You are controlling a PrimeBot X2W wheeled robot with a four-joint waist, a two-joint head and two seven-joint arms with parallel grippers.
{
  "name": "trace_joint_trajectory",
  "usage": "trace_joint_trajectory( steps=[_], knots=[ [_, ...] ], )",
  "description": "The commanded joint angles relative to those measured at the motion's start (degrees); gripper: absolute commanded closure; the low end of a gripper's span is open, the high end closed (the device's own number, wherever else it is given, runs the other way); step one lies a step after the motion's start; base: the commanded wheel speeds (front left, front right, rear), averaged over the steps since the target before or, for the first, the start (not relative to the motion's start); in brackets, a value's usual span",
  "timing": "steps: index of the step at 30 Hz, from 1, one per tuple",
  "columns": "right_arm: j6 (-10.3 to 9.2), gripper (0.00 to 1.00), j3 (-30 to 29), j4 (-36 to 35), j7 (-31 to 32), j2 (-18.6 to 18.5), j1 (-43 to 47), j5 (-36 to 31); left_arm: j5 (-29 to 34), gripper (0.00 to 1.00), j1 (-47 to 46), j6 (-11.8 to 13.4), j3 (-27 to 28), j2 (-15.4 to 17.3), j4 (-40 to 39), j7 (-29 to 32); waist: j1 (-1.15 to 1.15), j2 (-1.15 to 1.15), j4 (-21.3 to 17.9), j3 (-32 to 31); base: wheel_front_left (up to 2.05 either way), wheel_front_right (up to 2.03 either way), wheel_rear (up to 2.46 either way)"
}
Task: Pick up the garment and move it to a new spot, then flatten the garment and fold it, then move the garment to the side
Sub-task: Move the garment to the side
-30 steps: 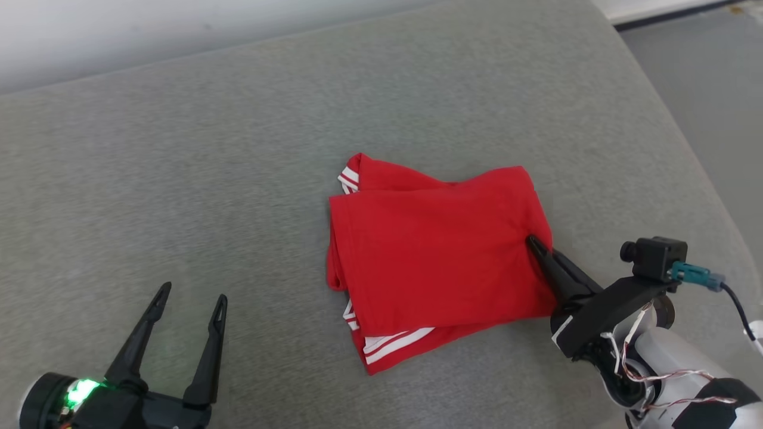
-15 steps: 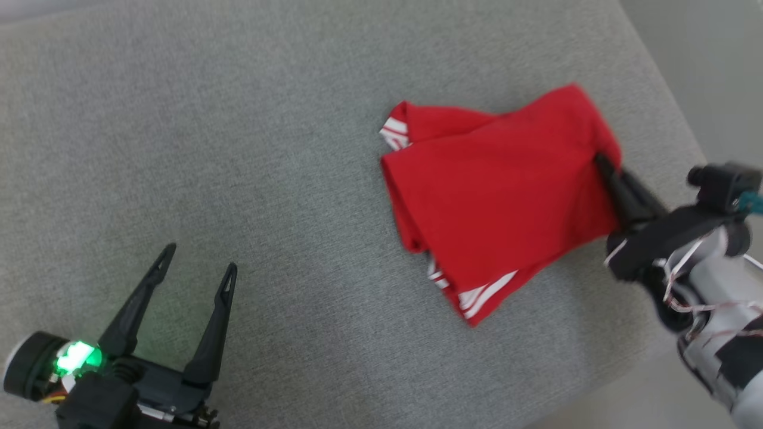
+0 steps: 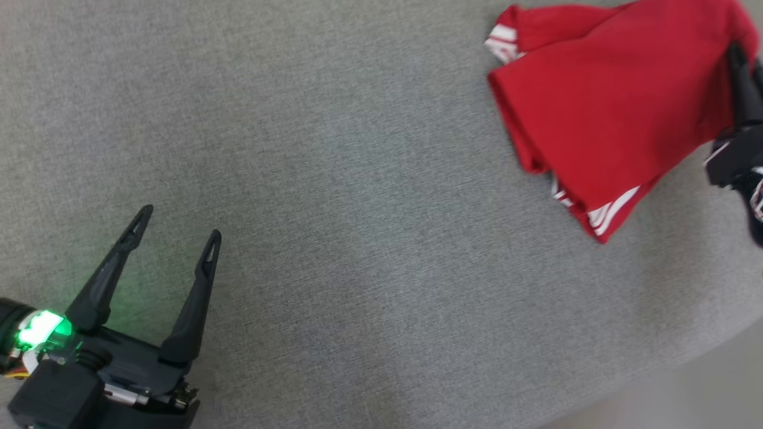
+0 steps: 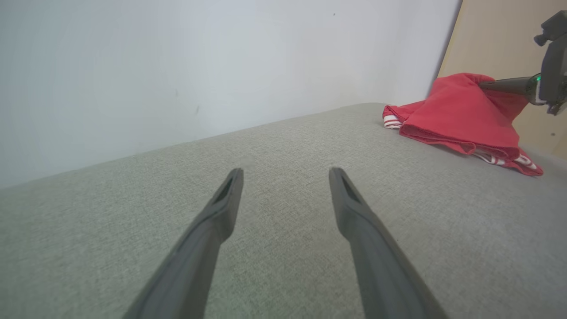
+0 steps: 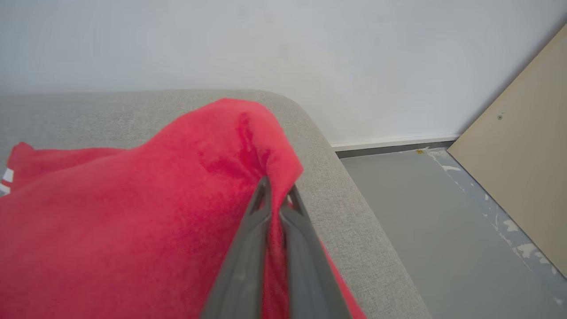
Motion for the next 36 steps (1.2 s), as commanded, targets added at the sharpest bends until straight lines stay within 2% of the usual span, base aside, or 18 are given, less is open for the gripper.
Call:
trace_joint_trajectory(
  steps=[1, 9, 15, 16, 17, 18, 23, 27, 32, 36],
  knots=[
    [-0.15, 1.00, -0.7, 0.4, 0.2, -0.2, -0.6, -0.9, -0.4, 0.00, -0.5, 0.1, 0.1, 0.4, -0.4, 0.0, -0.01, -0.01, 1.0, 1.4, 0.00, 0.00, 0.00],
    [-0.15, 1.00, -12.1, 4.7, 1.8, -1.8, -1.4, -10.8, -0.9, 0.00, -1.1, 0.1, 0.3, 1.5, -1.1, 0.1, -0.01, -0.01, 1.8, 2.2, 0.00, 0.00, 0.00],
    [-0.15, 1.00, -19.5, 3.5, 3.3, -1.0, -0.2, -17.3, -0.9, 0.00, -1.0, 0.3, 0.3, 2.1, -1.4, 0.3, -0.01, -0.01, 2.3, 2.6, 0.00, 0.00, 0.00],
    [-0.15, 0.61, -20.8, 3.3, 3.2, -0.6, -0.2, -18.5, -0.9, 0.00, -1.1, 0.3, 0.2, 2.2, -1.4, 0.3, -0.01, -0.01, 2.4, 2.7, 0.00, 0.00, 0.00],
    [-0.15, 0.08, -22.1, 3.0, 3.2, -0.1, -0.1, -20.0, -0.9, 0.00, -1.3, 0.3, 0.1, 2.2, -1.4, 0.3, -0.01, -0.01, 2.5, 2.8, 0.00, 0.00, 0.00],
    [-0.15, 0.00, -23.5, 2.9, 3.1, 0.4, 0.1, -21.6, -0.8, 0.00, -1.3, 0.3, 0.0, 2.1, -1.3, 0.2, -0.01, -0.01, 2.6, 2.8, 0.00, 0.00, 0.00],
    [-0.15, 0.00, -32.3, 1.4, 2.6, 3.2, 1.3, -31.3, -1.0, 0.00, -1.4, 0.5, -0.5, 1.7, -0.5, 0.1, -0.01, -0.01, 3.4, 1.9, 0.00, 0.00, 0.00],
    [-0.15, 0.00, -35.8, -4.7, 1.9, 8.7, 3.6, -38.4, -1.4, 0.00, -1.5, 1.1, -1.1, 0.5, 0.8, -0.5, -0.01, -0.01, 4.6, -0.4, 0.00, 0.00, 0.00],
    [-0.15, 0.00, -33.3, -13.4, 1.8, 15.4, 8.5, -39.2, -2.7, 0.00, -0.8, 2.2, -1.5, -1.8, 3.1, -1.1, -0.01, -0.01, 6.7, -4.0, 0.00, 0.00, 0.00],
    [-0.15, 0.00, -29.3, -17.6, 1.3, 18.7, 12.6, -39.2, -4.3, 0.00, -1.0, 2.9, -1.7, -3.8, 5.7, -1.4, -0.01, -0.01, 9.2, -7.2, 0.00, 0.00, 0.00]
  ],
)
